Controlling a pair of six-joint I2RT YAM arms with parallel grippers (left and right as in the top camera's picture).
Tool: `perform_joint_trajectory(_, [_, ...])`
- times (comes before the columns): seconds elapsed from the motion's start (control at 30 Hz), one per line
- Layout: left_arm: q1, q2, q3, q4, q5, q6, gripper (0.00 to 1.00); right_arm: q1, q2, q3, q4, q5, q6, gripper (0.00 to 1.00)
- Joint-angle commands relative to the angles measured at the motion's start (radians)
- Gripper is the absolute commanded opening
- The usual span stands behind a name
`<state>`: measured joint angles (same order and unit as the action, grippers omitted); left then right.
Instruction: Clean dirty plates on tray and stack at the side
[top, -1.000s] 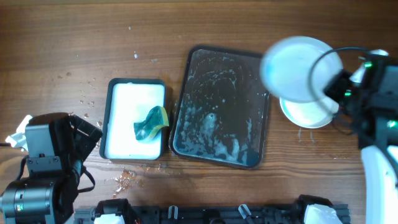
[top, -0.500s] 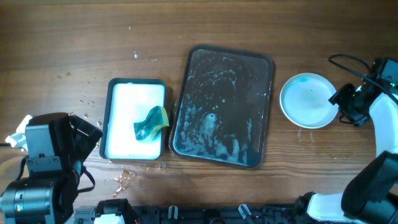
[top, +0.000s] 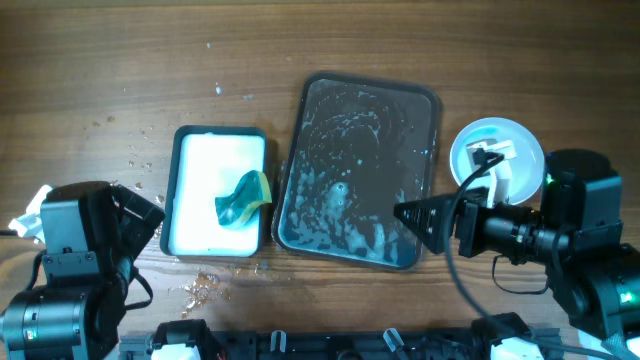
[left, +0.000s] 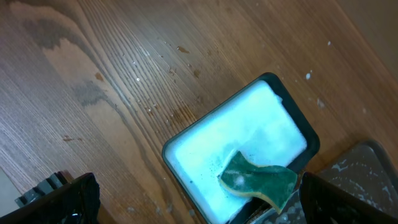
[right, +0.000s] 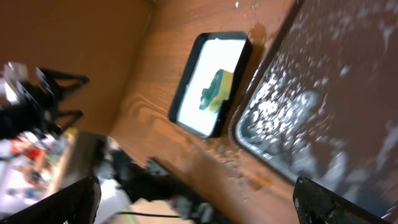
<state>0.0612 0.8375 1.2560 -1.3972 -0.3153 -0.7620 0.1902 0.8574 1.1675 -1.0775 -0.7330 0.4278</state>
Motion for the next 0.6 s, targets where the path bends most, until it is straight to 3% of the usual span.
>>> perform_joint_trajectory(0.0, [0.008,-0.005,0.005,0.0,0.001,-0.009,1.0,0.005,-0.002,0.011,-0.014,0.001,0.188,1.0])
perform_joint_trajectory(0.1, [0.008,-0.005,0.005,0.0,0.001,-0.009,1.0,0.018,-0.022,0.011,0.075,0.13,0.122,1.0])
perform_joint_trajectory(0.2, [0.008,-0.005,0.005,0.001,0.001,-0.009,1.0,0.035,-0.082,-0.014,0.28,0.13,-0.202,1.0])
perform_joint_trajectory(0.33, [0.008,-0.005,0.005,0.0,0.001,-0.009,1.0,0.026,-0.306,-0.208,0.467,0.208,-0.566,1.0])
perform_joint_trajectory(0.57, [0.008,-0.005,0.005,0.0,0.001,-0.009,1.0,-0.103,-0.764,-0.68,0.485,0.25,-0.616,1.0])
